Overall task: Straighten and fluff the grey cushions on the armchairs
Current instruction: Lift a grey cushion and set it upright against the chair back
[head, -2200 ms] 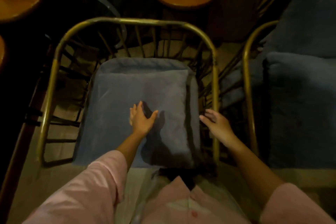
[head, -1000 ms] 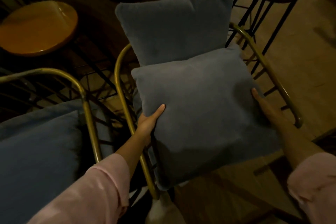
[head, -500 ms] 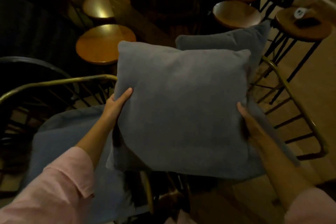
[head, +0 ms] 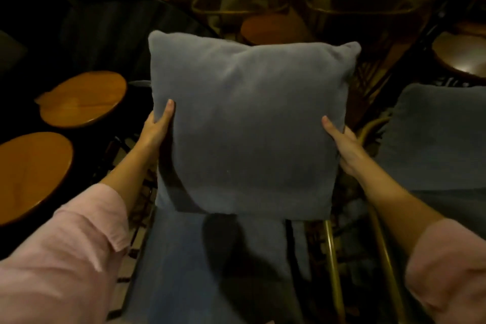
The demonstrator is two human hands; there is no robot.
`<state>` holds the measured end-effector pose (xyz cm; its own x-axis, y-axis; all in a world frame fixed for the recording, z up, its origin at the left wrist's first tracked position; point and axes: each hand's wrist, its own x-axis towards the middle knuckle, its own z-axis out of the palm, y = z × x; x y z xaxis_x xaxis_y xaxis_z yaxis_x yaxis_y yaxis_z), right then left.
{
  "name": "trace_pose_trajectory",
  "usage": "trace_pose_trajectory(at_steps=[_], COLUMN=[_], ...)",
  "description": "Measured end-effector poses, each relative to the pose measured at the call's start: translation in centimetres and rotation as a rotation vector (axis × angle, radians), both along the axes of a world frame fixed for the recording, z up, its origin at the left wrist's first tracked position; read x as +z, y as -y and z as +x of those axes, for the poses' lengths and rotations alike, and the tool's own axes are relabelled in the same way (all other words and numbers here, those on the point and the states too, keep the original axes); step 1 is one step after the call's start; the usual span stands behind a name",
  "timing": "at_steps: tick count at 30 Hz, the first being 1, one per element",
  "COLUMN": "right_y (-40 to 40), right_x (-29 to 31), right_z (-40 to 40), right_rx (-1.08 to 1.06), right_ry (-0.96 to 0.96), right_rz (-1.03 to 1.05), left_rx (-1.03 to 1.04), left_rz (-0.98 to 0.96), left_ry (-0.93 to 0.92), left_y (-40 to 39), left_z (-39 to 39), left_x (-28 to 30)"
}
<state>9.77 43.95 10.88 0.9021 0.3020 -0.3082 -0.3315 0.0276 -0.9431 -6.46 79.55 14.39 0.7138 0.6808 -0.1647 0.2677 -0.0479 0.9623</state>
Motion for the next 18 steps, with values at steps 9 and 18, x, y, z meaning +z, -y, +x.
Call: trace_pose_trajectory(at_steps=[9, 18], right_y=[-13.0, -15.4], right_x=[-3.0, -9.9], right_z=[2.3, 1.6], right_rx=[-0.120, -0.053], right_ry=[-0.028, -0.220], right_rz=[0.051, -0.340], left_rx=[-0.004, 0.030], left_rz=[-0.205, -0.310], left_ry=[0.083, -0.115], left_y=[-10.2, -10.7], left_z=[2.4, 1.6], left_x=[-4.4, -15.4])
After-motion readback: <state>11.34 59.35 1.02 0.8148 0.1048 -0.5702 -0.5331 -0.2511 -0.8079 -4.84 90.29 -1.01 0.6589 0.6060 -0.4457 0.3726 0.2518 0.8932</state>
